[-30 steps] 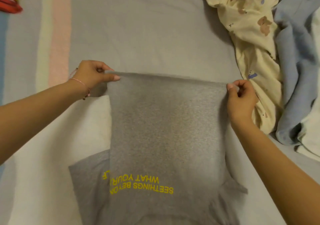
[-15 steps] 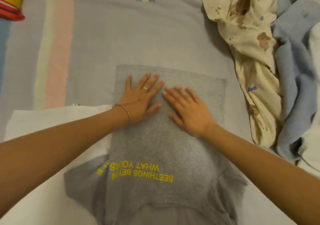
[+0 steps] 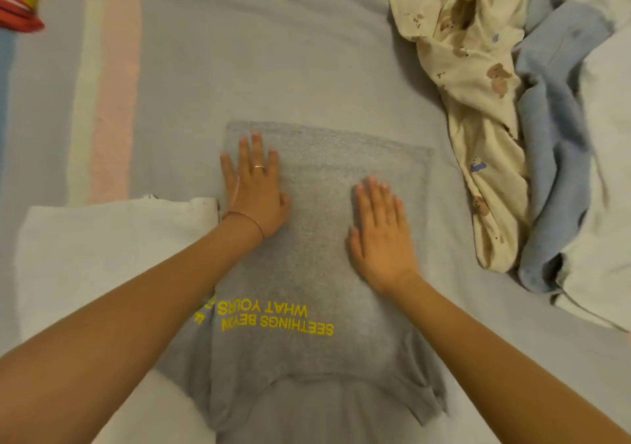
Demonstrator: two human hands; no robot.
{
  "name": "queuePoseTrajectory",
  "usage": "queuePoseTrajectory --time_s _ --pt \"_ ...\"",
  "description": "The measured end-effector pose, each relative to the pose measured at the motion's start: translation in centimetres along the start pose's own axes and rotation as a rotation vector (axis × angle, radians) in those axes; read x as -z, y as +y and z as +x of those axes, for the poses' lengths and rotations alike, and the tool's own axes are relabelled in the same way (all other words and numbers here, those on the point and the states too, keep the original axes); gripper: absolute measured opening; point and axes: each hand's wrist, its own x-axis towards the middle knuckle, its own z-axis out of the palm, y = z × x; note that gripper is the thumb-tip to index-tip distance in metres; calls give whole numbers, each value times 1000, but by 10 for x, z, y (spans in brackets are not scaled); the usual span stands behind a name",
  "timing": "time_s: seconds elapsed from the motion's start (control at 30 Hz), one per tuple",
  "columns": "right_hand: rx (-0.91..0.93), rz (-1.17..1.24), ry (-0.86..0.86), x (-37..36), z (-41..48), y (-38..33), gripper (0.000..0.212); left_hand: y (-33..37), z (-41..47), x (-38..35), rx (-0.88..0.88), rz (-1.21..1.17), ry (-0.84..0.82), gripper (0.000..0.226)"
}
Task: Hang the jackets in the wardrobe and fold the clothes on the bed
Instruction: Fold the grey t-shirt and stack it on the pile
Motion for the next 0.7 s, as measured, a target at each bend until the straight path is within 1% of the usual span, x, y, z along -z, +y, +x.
queuePoseTrajectory --time_s 0.07,0.1,0.13,0.17,0.23,0.27,0.3,0.37,0.43,0.47,0.5,0.53,0.57,0.6,0.63,0.67,0.7 --pt "293 20 -75 -8 -40 -20 63 23 -47 -23 -280 -47 60 72" --pt "356 19 -132 -11 -63 -20 61 26 -74 -41 -375 -43 77 71" --pt "349 10 -171 -13 -86 -13 60 21 -100 -59 -410 -10 83 72" --pt "266 -9 -193 -15 -113 0 58 11 -126 -79 -408 18 78 72" --pt "-26 -39 -227 -12 -167 34 56 -9 -170 -110 -340 -28 105 69" --pt "-170 -49 -229 -7 -190 47 57 -14 -185 -116 -270 -62 122 67" --pt "-275 -48 -239 -3 -208 55 58 -15 -198 -119 -184 -89 125 65" --pt "-380 -2 -274 7 -224 60 60 3 -211 -119 -10 -143 95 65" --pt "-458 160 -200 14 -215 59 59 29 -208 -111 147 -227 60 71" --pt "-539 321 -138 20 -211 57 59 44 -209 -106 208 -292 44 76" --pt "-649 505 -63 26 -202 53 60 54 -204 -100 231 -348 36 79" --pt "-777 653 -3 30 -194 50 64 62 -199 -97 189 -388 44 80" --pt "-889 748 16 34 -188 48 67 71 -199 -96 95 -420 61 80" --pt "-961 787 2 35 -182 47 68 79 -196 -94 -37 -452 71 78" --pt "-988 802 -26 34 -178 48 65 87 -194 -94 -174 -506 50 75" --pt "-988 832 -51 35 -174 49 57 94 -193 -95 -288 -577 19 72" --pt "-973 860 -68 38 -172 51 44 102 -195 -96 -371 -648 -20 70"
